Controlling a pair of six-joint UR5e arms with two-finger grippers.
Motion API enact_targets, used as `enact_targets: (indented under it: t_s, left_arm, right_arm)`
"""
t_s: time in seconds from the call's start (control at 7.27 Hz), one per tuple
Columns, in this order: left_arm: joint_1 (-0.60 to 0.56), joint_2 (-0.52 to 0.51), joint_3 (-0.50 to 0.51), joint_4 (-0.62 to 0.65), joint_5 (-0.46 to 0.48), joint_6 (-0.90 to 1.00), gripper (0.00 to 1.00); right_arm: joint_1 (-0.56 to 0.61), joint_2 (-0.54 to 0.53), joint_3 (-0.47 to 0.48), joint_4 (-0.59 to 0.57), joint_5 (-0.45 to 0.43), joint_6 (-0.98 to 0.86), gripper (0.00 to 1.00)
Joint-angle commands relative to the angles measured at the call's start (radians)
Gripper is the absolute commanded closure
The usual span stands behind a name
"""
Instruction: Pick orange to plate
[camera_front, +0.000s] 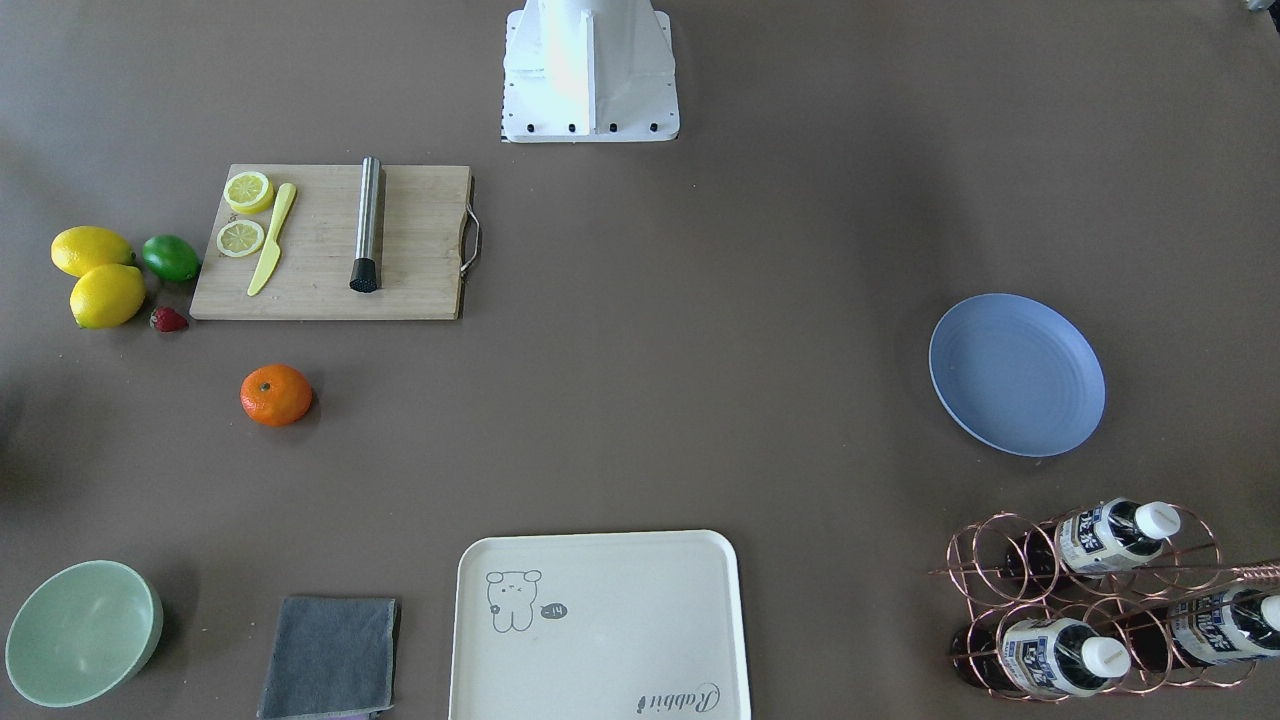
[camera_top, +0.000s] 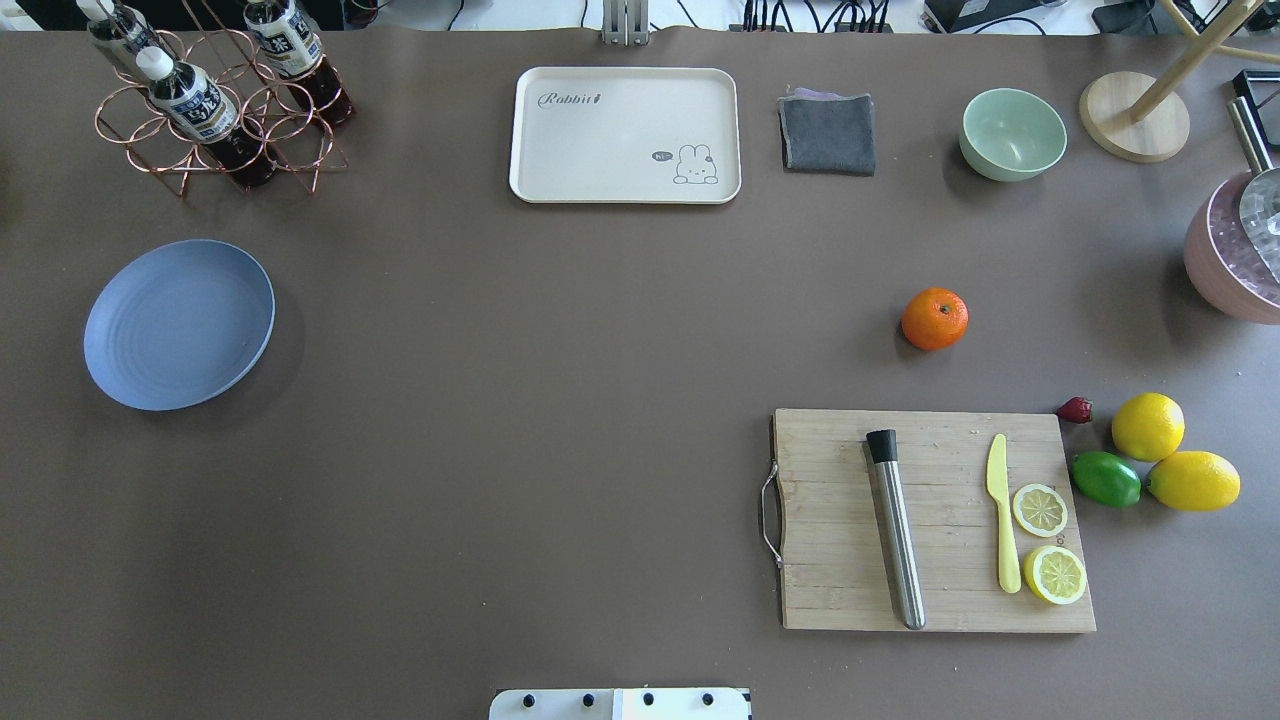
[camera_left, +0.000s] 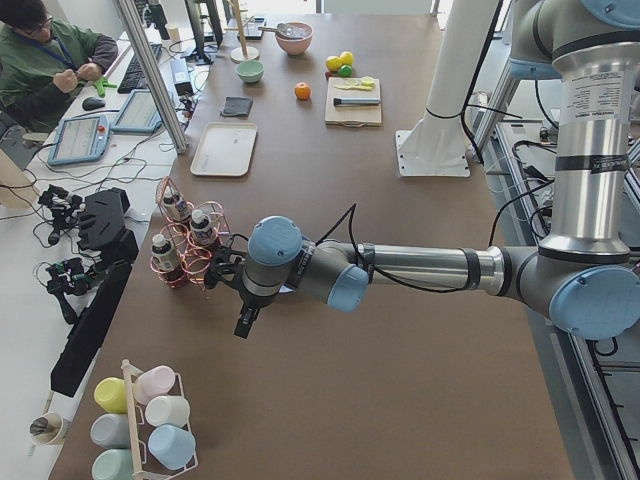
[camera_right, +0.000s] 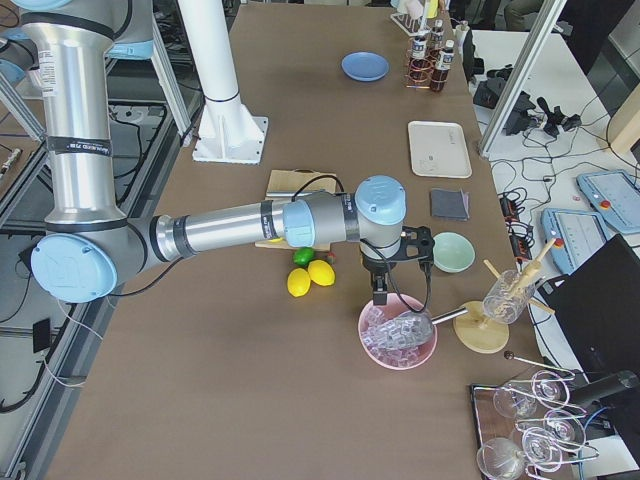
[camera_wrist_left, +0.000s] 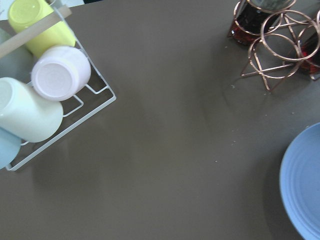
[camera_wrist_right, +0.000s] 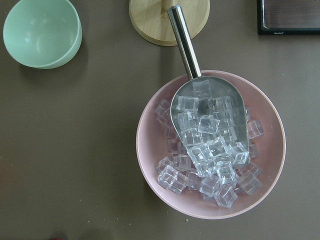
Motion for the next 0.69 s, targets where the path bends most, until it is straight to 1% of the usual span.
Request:
enact_targets:
  t_s: [0.0,0.28,0.41,0.55]
  left_arm:
    - [0.094,-0.007,0.018,-0.165,-0.041,-0.196,0.02]
    - [0.237,-0.007,0.109,-0.455,-0.031,-0.45,0.02]
    - [0.286,-0.018,0.155,-0.526,-0.006,-0.519,0.02]
    - [0.353,-0.018,0.161,-0.557,0.058,-0.543,0.02]
  right_arm:
    - [-0.021,0.028,0.014,0.0,0.0,0.042,0.0]
    - [-0.058,0.067,0.014,0.0,0.0,0.117,0.0]
    - [-0.062,0.077,0.014,0.0,-0.002,0.142,0.0]
    - [-0.068,0.087,0.014,0.0,-0.005,0.156,0.0]
